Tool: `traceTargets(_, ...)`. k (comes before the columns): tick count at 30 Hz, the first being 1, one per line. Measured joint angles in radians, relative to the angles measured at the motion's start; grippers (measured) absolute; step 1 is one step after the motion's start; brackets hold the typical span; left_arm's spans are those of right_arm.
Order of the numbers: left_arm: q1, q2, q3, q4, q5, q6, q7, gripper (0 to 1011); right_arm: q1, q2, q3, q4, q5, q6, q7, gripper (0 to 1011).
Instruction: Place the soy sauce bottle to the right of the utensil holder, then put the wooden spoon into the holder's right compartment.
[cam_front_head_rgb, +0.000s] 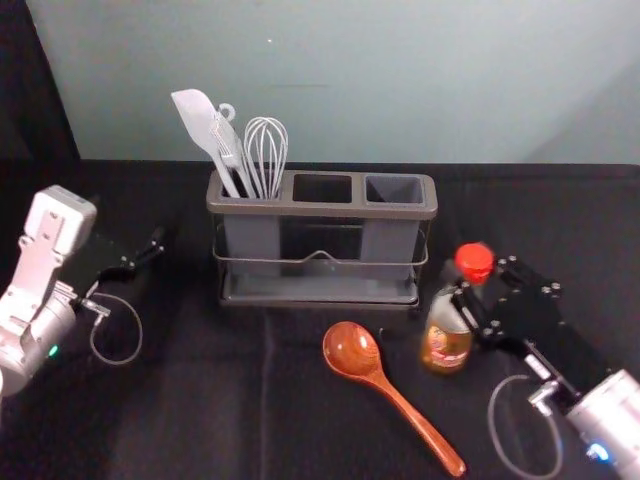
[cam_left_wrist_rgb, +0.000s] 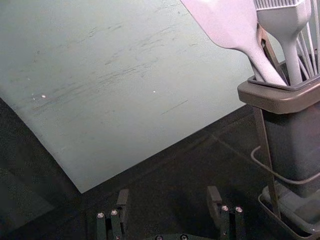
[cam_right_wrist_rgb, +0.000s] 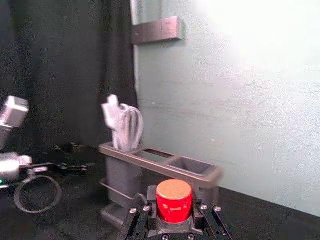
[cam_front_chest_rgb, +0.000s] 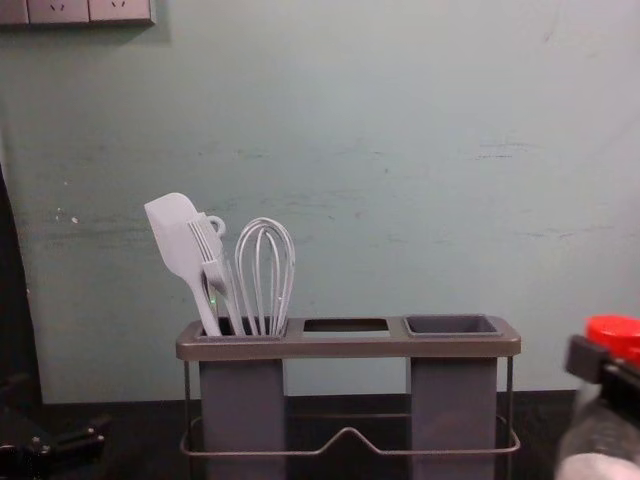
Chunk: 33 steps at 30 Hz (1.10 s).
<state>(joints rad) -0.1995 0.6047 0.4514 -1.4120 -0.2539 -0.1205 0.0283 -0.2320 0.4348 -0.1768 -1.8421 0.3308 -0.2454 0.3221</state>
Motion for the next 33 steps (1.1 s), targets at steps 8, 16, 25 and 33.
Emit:
traceTargets(8, 0.000, 0.000, 0.000, 0.000, 0.000, 0.000, 0.000, 1000, 0.040, -0.001, 0.045, 0.056, -0.003, 0.030, -0.003, 382)
traceTargets(16, 0.000, 0.000, 0.000, 0.000, 0.000, 0.000, 0.000, 1000, 0.155, -0.014, 0.053, 0.158, -0.019, 0.060, 0.024, 382)
traceTargets(25, 0.000, 0.000, 0.000, 0.000, 0.000, 0.000, 0.000, 1000, 0.279, -0.045, 0.035, 0.290, 0.005, 0.059, 0.071, 381)
traceTargets(33, 0.000, 0.000, 0.000, 0.000, 0.000, 0.000, 0.000, 1000, 0.352, -0.086, 0.020, 0.397, 0.042, 0.025, 0.096, 382)
